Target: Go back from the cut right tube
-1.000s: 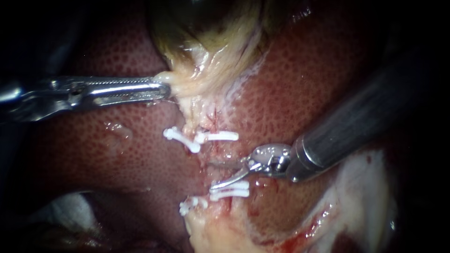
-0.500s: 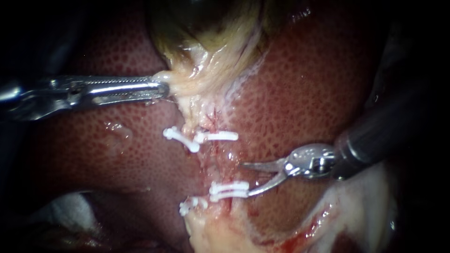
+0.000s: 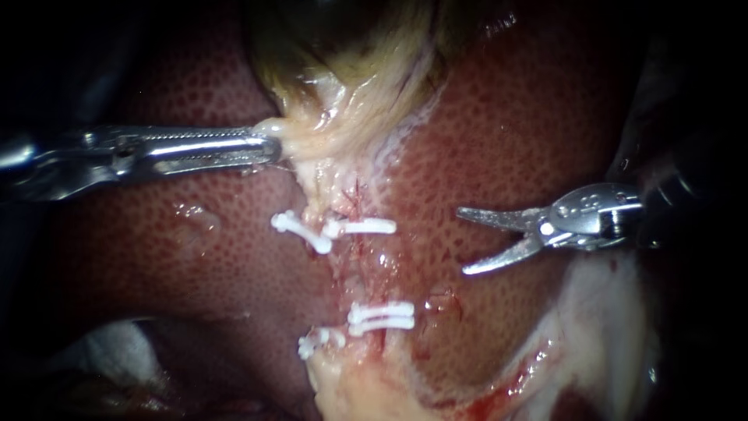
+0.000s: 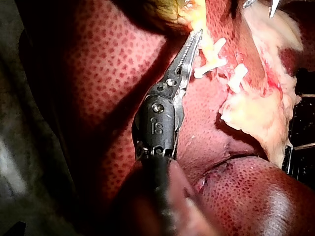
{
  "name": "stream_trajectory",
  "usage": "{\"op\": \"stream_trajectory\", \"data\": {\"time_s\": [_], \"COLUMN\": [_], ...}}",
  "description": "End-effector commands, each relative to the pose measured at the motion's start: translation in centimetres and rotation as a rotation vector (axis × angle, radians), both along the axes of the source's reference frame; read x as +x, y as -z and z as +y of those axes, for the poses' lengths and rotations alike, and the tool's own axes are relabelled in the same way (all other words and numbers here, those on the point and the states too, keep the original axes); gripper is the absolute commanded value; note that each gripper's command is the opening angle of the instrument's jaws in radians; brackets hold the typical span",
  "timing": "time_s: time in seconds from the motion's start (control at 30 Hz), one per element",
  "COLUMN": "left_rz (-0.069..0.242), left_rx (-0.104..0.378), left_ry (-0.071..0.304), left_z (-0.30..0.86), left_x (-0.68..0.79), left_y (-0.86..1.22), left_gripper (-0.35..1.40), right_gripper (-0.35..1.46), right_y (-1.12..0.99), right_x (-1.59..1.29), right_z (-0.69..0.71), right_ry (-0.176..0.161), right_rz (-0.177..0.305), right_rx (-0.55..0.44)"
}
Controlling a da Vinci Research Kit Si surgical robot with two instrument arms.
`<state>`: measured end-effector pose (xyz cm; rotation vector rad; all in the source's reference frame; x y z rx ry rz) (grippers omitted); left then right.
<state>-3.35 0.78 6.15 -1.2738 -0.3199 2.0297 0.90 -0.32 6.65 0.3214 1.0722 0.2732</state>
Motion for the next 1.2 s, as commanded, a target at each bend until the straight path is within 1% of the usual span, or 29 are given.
{"op": "stream_trajectory", "data": {"time_s": [0.03, 0.13, 0.3, 0.33, 0.57, 0.67, 0.8, 1.2], "left_rz": [0.002, 0.006, 0.020, 0.021, 0.031, 0.033, 0.036, 0.036], "left_rx": [-0.003, -0.012, -0.016, -0.010, 0.011, 0.017, 0.022, 0.022], "left_ry": [0.001, 0.009, -0.024, -0.027, -0.052, -0.060, -0.061, -0.061], "left_z": [-0.02, -0.09, -0.22, -0.24, -0.31, -0.32, -0.32, -0.32], "left_x": [-0.02, -0.10, -0.25, -0.29, -0.58, -0.65, -0.67, -0.67], "left_y": [-0.02, -0.14, -0.41, -0.48, -0.84, -0.96, -1.02, -1.02], "left_gripper": [-0.35, -0.35, -0.35, -0.35, -0.35, -0.35, -0.35, -0.35], "right_gripper": [1.43, 1.43, 1.43, 1.43, 1.43, 1.43, 1.43, 1.43], "right_y": [0.00, -0.01, -0.05, -0.05, -0.05, -0.05, -0.04, -0.04], "right_x": [0.00, 0.01, 0.01, 0.02, 0.03, 0.03, 0.04, 0.04], "right_z": [-0.01, -0.02, -0.03, -0.03, -0.03, -0.03, -0.03, -0.02], "right_ry": [0.000, 0.000, -0.001, -0.001, -0.001, -0.004, -0.004, -0.004], "right_rz": [-0.001, -0.001, -0.001, -0.001, -0.002, 0.000, 0.000, 0.000], "right_rx": [0.003, 0.002, 0.000, 0.000, 0.000, -0.001, -0.001, -0.001]}}
